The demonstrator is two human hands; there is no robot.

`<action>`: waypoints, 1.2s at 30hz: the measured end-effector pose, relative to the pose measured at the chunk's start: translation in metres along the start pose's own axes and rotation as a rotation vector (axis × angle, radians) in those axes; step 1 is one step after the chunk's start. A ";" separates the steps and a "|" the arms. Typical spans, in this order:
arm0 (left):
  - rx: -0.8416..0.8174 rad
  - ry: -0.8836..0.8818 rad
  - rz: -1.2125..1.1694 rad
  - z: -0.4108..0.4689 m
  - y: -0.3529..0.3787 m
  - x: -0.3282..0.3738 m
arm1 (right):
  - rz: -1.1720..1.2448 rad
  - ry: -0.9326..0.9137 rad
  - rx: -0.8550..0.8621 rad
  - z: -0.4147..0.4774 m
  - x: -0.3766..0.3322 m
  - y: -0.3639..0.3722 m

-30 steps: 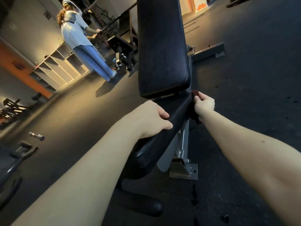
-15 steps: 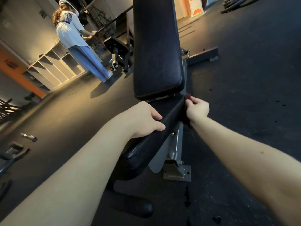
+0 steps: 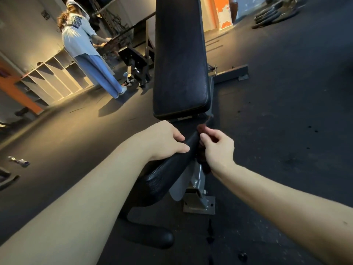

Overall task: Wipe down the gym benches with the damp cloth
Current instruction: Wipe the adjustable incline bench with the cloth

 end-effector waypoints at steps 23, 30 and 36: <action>0.372 0.079 -0.195 -0.114 -0.007 -0.045 | -0.179 -0.031 -0.033 -0.071 -0.060 0.010; 0.383 0.136 -0.292 -0.126 -0.004 -0.062 | -0.158 0.034 0.088 -0.065 -0.057 0.020; 0.236 0.139 -0.305 -0.121 -0.014 -0.065 | -0.175 0.143 0.028 -0.160 -0.094 0.018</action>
Point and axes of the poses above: each hand's wrist, its own z-axis towards the middle knuckle, its own y-axis out of the palm, x = y × z, the point moved 2 cm from there along z, towards the middle knuckle, and after that the axes turned 1 degree about -y, right-handed, at the moved point
